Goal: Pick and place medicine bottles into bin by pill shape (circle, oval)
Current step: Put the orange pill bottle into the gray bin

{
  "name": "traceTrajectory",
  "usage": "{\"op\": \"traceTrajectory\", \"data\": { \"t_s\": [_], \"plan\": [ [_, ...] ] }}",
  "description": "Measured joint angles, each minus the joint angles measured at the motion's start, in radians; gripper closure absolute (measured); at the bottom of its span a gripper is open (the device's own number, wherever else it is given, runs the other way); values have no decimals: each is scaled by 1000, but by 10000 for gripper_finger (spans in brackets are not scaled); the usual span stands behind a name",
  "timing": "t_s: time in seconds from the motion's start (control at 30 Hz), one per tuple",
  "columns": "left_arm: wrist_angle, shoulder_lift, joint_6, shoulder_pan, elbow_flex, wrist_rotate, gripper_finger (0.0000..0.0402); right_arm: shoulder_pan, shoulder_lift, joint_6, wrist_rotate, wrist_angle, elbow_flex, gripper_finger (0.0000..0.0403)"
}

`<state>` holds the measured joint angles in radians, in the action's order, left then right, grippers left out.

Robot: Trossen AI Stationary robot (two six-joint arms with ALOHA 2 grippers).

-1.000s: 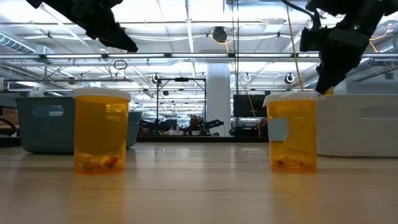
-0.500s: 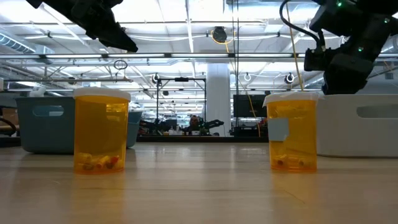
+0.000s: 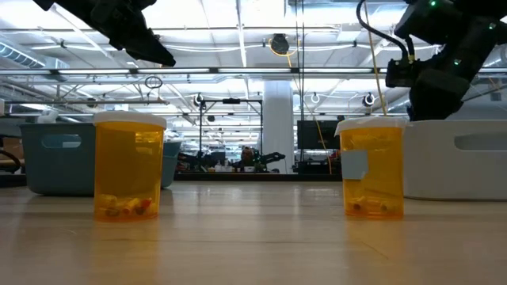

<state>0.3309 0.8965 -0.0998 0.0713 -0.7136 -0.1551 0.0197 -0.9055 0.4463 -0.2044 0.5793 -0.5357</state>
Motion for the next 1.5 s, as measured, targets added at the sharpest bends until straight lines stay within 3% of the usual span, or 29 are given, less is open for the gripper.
{"op": "traceTrajectory", "data": {
  "t_s": [0.17, 0.6, 0.87, 1.17, 1.5],
  "plan": [
    [0, 0, 0, 0, 0, 0, 254, -2, 12, 12, 52, 8, -34, 140],
    [0, 0, 0, 0, 0, 0, 254, -46, 13, 35, 50, 113, -203, 140],
    [0, 0, 0, 0, 0, 0, 254, -164, -15, 66, 42, -7, -256, 140],
    [0, 0, 0, 0, 0, 0, 254, -328, -123, 126, -38, -107, -266, 140],
    [0, 0, 39, -1, 0, 0, 254, -479, -308, 123, -152, -105, -434, 140]
  ]
}}
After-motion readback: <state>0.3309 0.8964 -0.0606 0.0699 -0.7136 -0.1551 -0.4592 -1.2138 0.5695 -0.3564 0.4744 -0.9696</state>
